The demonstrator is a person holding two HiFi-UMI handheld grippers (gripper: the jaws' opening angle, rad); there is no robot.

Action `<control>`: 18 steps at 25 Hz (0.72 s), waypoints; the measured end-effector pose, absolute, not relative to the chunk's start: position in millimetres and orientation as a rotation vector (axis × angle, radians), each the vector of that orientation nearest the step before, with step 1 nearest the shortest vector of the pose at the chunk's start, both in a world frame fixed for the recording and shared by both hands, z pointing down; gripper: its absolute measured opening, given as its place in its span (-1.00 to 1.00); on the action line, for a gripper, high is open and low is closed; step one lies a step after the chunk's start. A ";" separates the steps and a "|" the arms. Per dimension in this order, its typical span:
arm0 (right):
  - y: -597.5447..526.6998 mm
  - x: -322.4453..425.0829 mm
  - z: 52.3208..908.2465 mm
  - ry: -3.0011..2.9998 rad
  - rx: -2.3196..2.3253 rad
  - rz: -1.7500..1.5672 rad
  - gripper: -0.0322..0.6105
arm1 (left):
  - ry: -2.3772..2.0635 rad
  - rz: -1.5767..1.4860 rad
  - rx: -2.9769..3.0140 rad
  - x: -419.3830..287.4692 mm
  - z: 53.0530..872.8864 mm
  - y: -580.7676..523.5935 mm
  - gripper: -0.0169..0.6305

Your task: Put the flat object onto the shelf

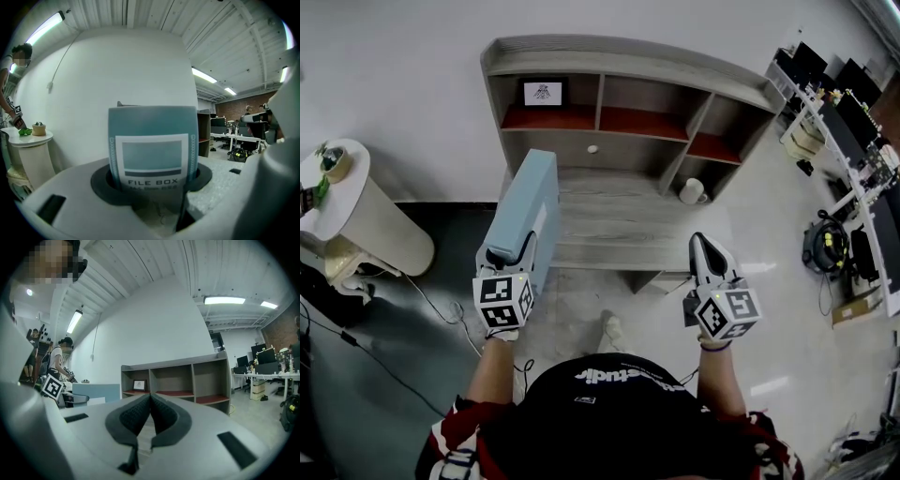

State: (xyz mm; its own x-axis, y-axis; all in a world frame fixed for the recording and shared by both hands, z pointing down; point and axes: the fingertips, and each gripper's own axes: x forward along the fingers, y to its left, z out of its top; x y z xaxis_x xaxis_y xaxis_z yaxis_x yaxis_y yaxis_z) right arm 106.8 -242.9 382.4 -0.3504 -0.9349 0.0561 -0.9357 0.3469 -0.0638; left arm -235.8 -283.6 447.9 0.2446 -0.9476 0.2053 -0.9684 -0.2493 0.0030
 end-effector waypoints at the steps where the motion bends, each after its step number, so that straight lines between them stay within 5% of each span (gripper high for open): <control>1: -248.1 107.4 382.5 -2.578 1.777 0.131 -0.92 | -1.845 0.246 2.371 -234.0 449.2 -286.9 -0.13; 18: -319.7 126.0 401.0 -2.630 1.706 0.189 -0.92 | -1.868 0.266 2.311 -207.8 502.9 -371.1 -0.13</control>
